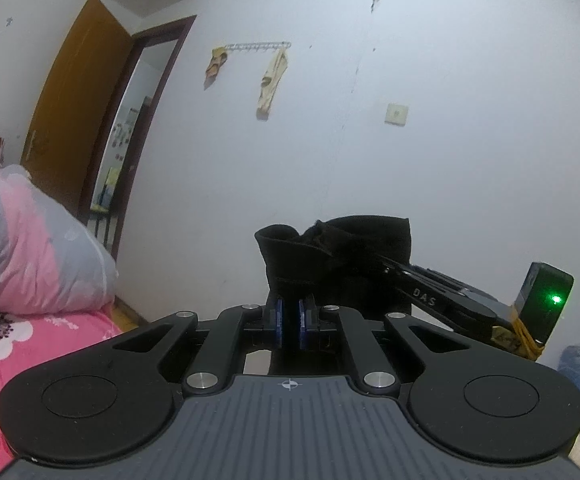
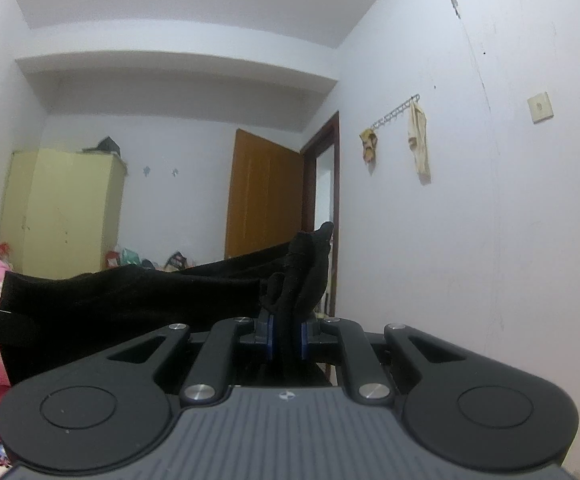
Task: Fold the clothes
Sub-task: 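Lift the folded black shirt off the bed with both grippers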
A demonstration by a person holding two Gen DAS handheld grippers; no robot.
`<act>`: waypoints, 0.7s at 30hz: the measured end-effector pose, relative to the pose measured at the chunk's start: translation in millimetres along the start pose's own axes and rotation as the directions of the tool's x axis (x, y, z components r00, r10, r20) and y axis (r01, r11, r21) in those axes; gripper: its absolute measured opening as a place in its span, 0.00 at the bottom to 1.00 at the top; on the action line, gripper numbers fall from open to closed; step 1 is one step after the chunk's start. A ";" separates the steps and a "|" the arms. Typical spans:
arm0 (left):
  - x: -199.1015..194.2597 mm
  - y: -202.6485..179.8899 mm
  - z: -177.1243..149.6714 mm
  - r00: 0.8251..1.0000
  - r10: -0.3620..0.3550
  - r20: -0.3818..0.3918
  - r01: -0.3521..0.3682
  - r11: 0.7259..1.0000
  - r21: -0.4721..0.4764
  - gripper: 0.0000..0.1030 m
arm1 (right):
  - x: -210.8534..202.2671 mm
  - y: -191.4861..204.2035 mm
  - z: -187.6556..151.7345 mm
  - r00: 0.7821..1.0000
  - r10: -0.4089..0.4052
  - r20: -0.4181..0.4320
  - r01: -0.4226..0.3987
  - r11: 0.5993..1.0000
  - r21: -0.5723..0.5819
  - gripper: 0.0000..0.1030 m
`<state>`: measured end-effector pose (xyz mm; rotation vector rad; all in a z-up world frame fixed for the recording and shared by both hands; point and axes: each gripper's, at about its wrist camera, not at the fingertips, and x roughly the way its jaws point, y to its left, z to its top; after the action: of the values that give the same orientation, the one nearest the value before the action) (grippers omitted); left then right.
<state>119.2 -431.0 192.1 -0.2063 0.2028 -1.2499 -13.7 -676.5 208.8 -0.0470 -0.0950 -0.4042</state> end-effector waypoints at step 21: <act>-38.3 -19.1 18.5 0.996 -0.038 0.083 0.037 0.999 0.009 0.04 | -22.3 18.6 38.0 0.994 0.112 0.015 -0.112 0.992 0.050 0.12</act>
<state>95.0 -399.5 216.5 -0.2561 0.1224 -1.2765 -30.0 -648.2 243.9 -0.0049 -0.1136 -0.2893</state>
